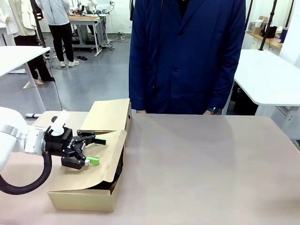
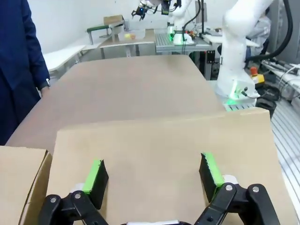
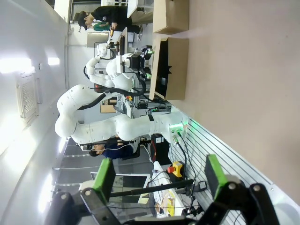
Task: Place items inside the box.
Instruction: Close the lid of the Mailer Box closest to the robot.
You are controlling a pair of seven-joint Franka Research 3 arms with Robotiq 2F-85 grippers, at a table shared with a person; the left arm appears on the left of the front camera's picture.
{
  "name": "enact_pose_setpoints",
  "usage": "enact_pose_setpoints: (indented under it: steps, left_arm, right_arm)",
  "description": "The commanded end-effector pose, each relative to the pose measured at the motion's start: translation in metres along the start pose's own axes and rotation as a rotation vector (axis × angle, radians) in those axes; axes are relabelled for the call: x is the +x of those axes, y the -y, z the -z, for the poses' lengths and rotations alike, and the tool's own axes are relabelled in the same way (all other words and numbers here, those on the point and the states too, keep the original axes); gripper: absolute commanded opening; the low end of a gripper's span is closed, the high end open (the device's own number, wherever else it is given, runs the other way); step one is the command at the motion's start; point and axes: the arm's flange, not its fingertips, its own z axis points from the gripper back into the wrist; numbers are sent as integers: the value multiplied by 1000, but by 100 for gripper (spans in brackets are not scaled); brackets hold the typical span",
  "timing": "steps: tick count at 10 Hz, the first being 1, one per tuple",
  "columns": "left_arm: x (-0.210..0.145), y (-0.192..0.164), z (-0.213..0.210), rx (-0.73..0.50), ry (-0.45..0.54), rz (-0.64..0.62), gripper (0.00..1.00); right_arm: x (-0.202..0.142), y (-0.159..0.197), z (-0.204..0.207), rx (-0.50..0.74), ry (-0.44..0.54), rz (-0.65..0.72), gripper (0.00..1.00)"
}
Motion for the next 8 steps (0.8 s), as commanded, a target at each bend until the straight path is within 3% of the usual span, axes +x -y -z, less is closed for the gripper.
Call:
enact_pose_setpoints:
  steps: [1,5,8]
  left_arm:
    - [-6,77,8,24,-47,126,100]
    - [7,70,-15,32,34,41,100]
    - [40,67,-77,53,185,-210,100]
  right_arm:
    - [1,-2,0,16,3,-14,100]
    - [1,-2,0,16,3,-14,100]
    - [1,-2,0,16,3,-14,100]
